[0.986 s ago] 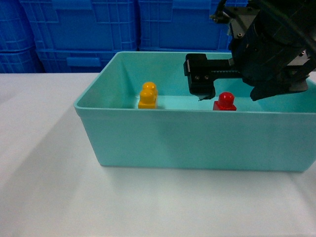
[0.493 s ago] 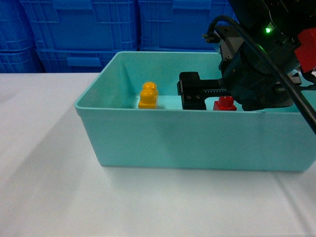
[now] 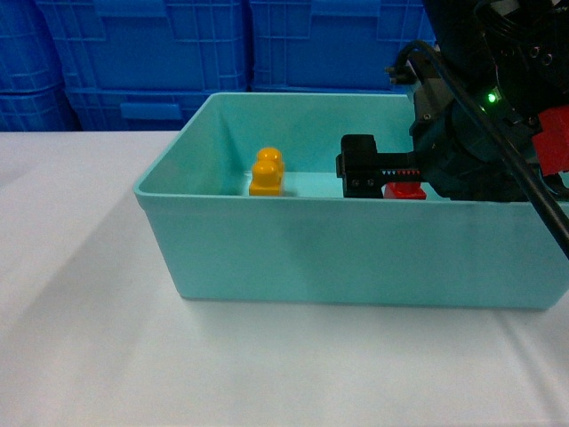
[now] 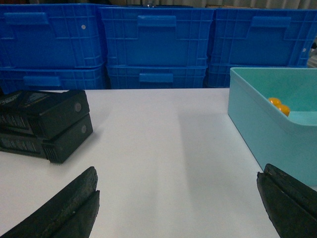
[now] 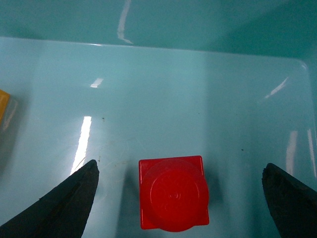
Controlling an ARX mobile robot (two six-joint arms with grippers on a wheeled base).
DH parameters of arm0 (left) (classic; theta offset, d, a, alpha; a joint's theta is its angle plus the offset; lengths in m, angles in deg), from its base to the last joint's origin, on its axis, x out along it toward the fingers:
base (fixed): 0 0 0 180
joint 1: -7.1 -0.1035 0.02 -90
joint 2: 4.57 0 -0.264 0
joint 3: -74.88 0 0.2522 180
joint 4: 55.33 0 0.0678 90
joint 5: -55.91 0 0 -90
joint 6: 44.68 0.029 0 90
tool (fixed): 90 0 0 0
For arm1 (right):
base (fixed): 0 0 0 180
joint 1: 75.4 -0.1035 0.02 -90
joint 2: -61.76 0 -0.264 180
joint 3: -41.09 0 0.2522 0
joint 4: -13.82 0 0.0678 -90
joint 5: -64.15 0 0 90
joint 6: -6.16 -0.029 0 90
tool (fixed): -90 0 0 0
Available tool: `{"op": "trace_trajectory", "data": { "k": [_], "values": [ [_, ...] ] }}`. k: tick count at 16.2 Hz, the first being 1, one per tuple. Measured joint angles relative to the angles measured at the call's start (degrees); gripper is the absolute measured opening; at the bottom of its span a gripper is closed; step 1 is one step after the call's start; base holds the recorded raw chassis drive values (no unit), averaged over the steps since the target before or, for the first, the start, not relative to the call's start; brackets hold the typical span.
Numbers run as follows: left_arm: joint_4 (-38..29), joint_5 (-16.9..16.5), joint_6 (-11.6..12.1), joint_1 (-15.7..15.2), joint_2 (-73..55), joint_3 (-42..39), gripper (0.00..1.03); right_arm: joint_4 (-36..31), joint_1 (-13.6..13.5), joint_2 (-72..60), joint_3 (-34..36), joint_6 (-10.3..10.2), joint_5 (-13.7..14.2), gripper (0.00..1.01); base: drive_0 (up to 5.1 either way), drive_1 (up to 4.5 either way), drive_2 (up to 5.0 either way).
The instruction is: Pick red block from blue box to shelf
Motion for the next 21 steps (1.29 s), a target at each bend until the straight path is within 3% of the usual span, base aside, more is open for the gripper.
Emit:
{"op": "trace_trajectory", "data": {
  "k": [8,14,21],
  "values": [
    [0.00,0.00,0.00,0.00,0.00,0.00,0.98,-2.05,-1.97,-2.91,-1.31,-0.26,0.28,0.98,0.0,0.00,0.0],
    [0.00,0.00,0.00,0.00,0.00,0.00,0.98,-6.75,-1.38,-2.99,0.57,3.19,2.21,0.98,0.0,0.00,0.0],
    [0.00,-0.02,0.00,0.00,0.00,0.00,0.98,-6.05,-0.48,-3.98,0.31,3.48,2.47,0.98,0.0,0.00,0.0]
  ]
}}
